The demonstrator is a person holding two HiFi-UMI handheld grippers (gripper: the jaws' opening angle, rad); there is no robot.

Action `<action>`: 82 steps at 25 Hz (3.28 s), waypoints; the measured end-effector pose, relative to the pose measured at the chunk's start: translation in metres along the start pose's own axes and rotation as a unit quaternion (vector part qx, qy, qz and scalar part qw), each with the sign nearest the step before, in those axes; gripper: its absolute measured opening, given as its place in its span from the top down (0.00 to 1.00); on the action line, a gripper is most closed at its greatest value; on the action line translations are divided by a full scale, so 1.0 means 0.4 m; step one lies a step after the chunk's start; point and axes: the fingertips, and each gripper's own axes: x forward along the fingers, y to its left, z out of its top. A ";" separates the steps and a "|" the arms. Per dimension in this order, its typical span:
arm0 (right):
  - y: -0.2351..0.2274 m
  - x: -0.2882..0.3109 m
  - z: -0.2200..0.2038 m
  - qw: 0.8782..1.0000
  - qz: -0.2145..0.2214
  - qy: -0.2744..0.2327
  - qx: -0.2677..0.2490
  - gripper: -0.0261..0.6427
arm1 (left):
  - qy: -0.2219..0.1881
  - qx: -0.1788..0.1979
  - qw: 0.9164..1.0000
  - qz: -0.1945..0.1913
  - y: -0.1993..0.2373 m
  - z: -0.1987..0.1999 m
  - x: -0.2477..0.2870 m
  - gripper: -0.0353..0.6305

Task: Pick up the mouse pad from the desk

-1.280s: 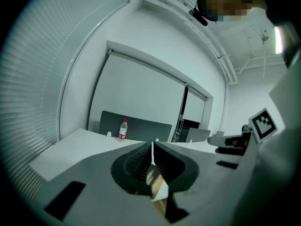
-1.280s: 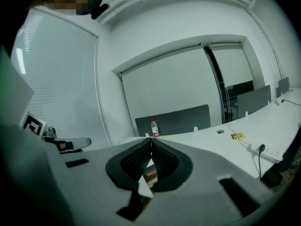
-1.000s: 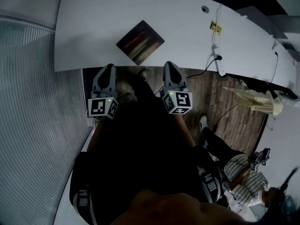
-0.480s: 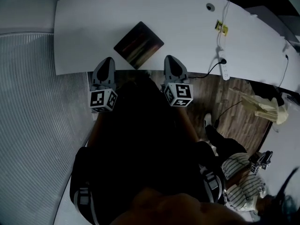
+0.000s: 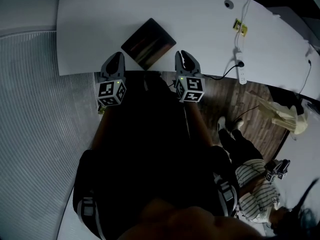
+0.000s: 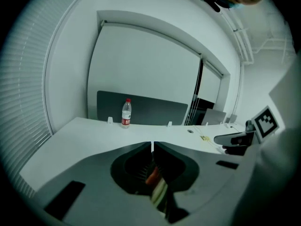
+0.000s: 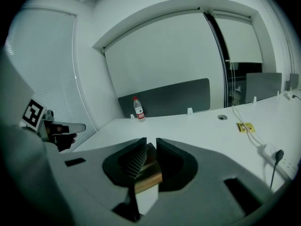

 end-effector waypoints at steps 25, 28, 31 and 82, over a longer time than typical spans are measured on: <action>-0.061 0.306 -0.226 0.985 -0.057 0.161 0.003 0.76 | 0.244 0.026 0.969 -0.039 0.170 -0.358 0.263 0.73; -0.067 0.321 -0.257 0.981 -0.062 0.186 0.004 0.74 | 0.275 0.034 0.960 -0.041 0.178 -0.401 0.277 0.70; -0.084 0.327 -0.291 0.975 -0.074 0.207 0.009 0.72 | 0.288 0.045 0.956 -0.043 0.183 -0.430 0.286 0.69; -0.101 0.391 -0.401 0.952 -0.080 0.294 -0.031 0.76 | 0.340 0.067 0.938 -0.024 0.191 -0.513 0.324 0.69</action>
